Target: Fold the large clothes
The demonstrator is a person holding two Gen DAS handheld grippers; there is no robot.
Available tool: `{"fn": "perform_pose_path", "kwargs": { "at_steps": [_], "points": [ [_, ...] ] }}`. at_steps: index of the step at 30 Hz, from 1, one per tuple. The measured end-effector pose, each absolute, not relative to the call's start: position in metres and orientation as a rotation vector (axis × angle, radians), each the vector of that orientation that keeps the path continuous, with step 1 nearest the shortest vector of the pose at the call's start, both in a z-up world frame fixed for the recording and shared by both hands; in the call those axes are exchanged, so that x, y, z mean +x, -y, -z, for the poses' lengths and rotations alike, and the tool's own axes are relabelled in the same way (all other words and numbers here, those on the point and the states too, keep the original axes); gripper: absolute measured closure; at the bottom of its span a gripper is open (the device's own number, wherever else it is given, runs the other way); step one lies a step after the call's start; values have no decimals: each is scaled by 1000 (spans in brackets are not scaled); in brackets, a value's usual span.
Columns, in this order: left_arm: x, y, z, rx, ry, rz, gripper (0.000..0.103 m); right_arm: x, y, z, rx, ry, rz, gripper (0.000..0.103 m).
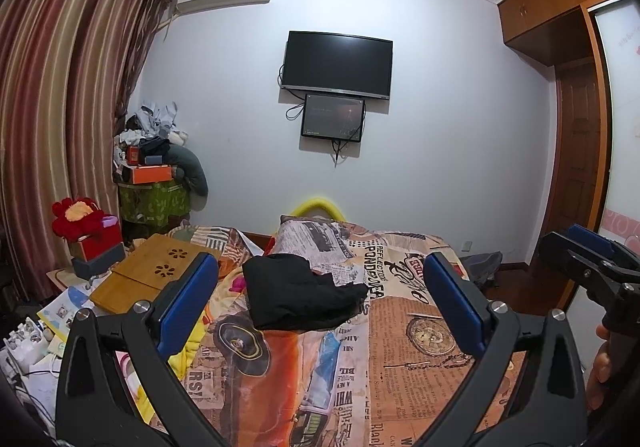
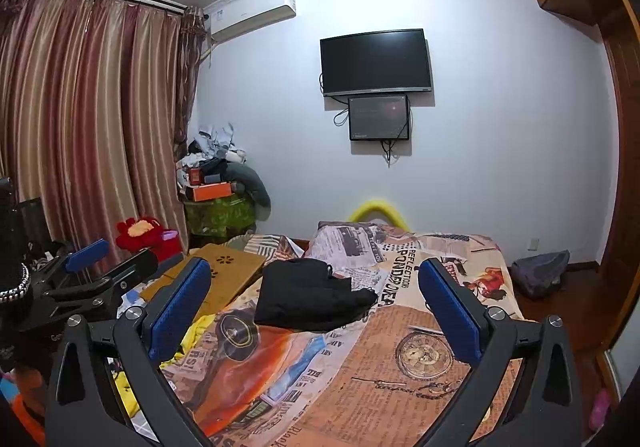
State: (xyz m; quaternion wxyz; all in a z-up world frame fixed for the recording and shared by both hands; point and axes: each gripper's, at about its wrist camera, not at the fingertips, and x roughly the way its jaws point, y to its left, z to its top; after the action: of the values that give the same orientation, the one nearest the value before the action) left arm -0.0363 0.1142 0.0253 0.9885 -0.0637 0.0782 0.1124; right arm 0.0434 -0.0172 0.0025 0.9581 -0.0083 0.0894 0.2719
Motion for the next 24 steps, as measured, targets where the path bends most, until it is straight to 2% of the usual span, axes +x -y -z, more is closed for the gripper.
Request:
{"fn": "perform_pose_path", "kwargs": {
  "at_steps": [24],
  "points": [
    [-35,-117,-23,-138,-163,-204,0,45,17,-3,-21,-191,-540,0]
  ]
}}
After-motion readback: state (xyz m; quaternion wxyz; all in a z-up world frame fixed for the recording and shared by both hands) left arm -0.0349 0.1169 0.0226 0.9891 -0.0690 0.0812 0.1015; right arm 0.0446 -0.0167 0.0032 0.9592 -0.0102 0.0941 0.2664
